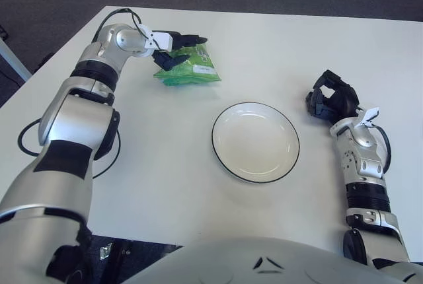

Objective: Put the snack into the plate.

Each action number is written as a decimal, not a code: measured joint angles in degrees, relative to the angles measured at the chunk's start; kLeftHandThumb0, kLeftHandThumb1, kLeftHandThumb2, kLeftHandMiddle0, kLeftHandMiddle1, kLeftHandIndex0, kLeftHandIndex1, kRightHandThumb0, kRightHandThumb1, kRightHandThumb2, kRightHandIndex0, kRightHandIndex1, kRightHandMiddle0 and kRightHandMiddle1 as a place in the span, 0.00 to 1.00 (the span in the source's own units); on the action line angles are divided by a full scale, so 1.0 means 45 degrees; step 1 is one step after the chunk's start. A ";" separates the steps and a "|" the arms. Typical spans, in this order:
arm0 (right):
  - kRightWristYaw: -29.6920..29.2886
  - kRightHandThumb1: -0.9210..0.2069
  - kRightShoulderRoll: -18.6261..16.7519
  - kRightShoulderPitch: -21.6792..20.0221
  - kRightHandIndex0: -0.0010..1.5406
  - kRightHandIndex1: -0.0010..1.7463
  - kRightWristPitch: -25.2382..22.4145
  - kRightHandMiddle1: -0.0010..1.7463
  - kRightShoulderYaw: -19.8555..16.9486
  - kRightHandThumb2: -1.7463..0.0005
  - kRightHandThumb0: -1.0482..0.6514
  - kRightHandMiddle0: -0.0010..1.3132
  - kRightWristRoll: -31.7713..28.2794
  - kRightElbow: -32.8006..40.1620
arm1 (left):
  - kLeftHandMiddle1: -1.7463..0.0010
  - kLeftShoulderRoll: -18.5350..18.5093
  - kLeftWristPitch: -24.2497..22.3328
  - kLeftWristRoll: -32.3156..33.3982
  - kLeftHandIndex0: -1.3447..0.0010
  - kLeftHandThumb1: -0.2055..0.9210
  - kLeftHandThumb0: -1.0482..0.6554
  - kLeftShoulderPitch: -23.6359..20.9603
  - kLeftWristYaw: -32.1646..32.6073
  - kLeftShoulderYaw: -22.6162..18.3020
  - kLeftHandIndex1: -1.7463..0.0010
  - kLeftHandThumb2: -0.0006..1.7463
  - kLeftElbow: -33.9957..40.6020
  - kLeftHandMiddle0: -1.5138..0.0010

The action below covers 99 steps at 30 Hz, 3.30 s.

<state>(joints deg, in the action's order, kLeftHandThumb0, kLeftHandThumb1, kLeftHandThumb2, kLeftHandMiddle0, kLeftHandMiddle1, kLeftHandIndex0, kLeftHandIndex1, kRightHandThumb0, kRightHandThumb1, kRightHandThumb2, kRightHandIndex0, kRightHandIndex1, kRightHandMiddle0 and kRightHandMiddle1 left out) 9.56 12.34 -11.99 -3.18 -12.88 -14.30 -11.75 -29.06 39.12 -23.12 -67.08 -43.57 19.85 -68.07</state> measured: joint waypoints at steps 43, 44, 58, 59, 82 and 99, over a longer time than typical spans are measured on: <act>0.0086 0.54 0.0142 -0.0069 0.85 1.00 0.0035 1.00 0.0178 0.24 0.33 0.47 0.0332 0.0021 | 0.92 -0.1034 -0.0065 0.0464 1.00 1.00 0.11 0.4367 0.1522 -0.1548 1.00 0.51 0.6864 0.90; 0.0100 0.54 0.0140 -0.0070 0.85 1.00 0.0037 1.00 0.0173 0.24 0.33 0.47 0.0331 0.0015 | 0.92 -0.1098 0.0043 0.0086 1.00 1.00 0.11 0.4367 0.2043 -0.1536 1.00 0.51 0.6902 0.90; 0.0076 0.54 0.0035 -0.0056 0.85 1.00 0.0093 1.00 0.0144 0.24 0.33 0.47 0.0340 -0.0090 | 0.88 -0.1561 0.1870 -0.2197 1.00 1.00 0.23 0.4048 0.6183 -0.1379 0.77 0.47 0.6698 0.85; 0.0069 0.55 0.0037 -0.0053 0.85 1.00 0.0100 1.00 0.0147 0.24 0.33 0.48 0.0349 -0.0090 | 0.88 -0.1606 0.2033 -0.2299 1.00 1.00 0.23 0.3907 0.6443 -0.1380 0.76 0.46 0.6564 0.84; 0.0161 0.54 0.0027 0.0018 0.84 1.00 0.0003 1.00 0.0152 0.24 0.33 0.47 0.0324 0.0035 | 0.86 -0.1159 0.1078 -0.5463 1.00 1.00 0.09 0.0189 0.9260 0.0982 0.73 0.37 0.1943 0.91; 0.0126 0.55 -0.0011 0.0055 0.85 1.00 0.0023 1.00 0.0135 0.24 0.33 0.48 0.0318 0.0133 | 0.75 0.0142 0.0524 -0.5060 1.00 1.00 0.03 -0.0520 0.7752 0.1895 0.88 0.44 -0.0797 1.00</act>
<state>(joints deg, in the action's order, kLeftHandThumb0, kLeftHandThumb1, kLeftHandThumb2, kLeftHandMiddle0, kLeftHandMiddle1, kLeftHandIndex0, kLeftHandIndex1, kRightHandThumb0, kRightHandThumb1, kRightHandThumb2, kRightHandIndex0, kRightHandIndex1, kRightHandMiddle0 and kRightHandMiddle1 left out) 10.13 12.29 -11.74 -3.08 -12.28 -12.87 -11.15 -28.42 41.47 -45.89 -69.42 -8.69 28.37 -71.66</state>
